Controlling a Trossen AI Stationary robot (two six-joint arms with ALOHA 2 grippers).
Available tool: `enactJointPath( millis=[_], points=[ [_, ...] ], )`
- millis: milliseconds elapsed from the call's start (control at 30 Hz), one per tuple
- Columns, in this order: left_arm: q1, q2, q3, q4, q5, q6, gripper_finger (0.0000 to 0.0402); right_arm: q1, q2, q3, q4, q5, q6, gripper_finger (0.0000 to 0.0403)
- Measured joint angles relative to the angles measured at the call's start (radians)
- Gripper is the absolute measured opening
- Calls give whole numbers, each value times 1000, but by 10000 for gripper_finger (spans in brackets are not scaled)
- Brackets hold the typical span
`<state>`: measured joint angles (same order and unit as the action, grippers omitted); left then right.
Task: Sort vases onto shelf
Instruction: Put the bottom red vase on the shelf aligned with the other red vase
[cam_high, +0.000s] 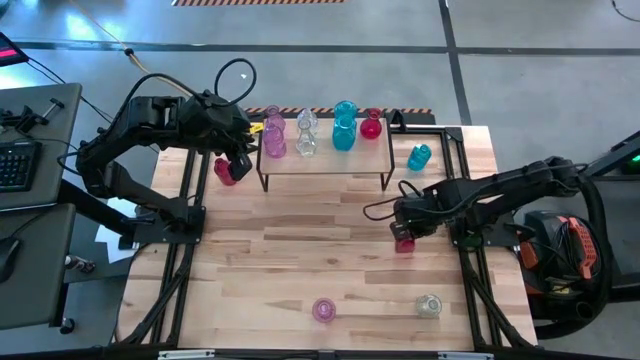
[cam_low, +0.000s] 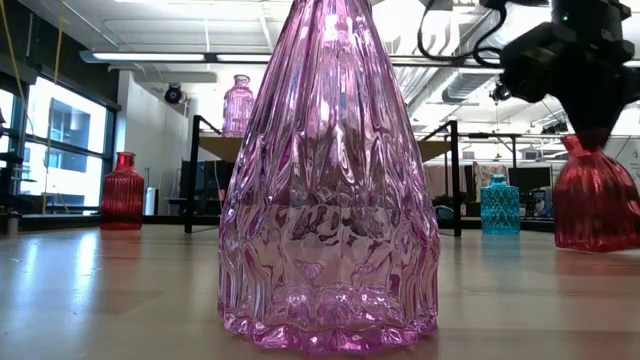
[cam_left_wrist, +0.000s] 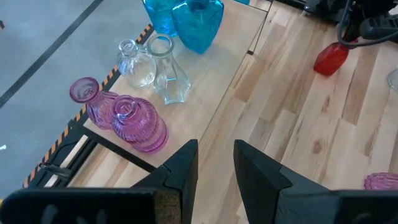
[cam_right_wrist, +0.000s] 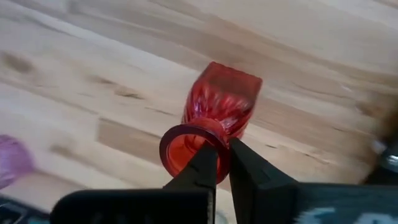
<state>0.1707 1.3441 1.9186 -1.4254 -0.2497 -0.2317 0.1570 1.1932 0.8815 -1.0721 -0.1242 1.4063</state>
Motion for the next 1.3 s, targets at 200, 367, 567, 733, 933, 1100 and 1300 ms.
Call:
enactJointPath(
  millis=[200, 367, 567, 733, 933, 1100, 1300],
  points=[
    [0, 0, 0, 0, 0, 0, 95, -7, -17, 84, 3, 47, -2, 2],
    [0, 0, 0, 0, 0, 0, 94, -45, -17, 176, 0, 101, -82, 1],
    [0, 0, 0, 19, -1, 0, 94, -148, -17, 311, -31, 123, -225, 1],
    [0, 0, 0, 42, -1, 0, 95, -269, -13, 432, -76, 131, -389, 0],
    [0, 0, 0, 42, -1, -1, 95, -412, 18, 588, -116, 133, -536, 0],
    [0, 0, 0, 40, -1, -1, 94, -519, 104, 727, -195, 134, -660, 0],
    [0, 0, 0, 39, 0, 16, 95, -628, 249, 900, -277, 90, -825, 0]
  ],
)
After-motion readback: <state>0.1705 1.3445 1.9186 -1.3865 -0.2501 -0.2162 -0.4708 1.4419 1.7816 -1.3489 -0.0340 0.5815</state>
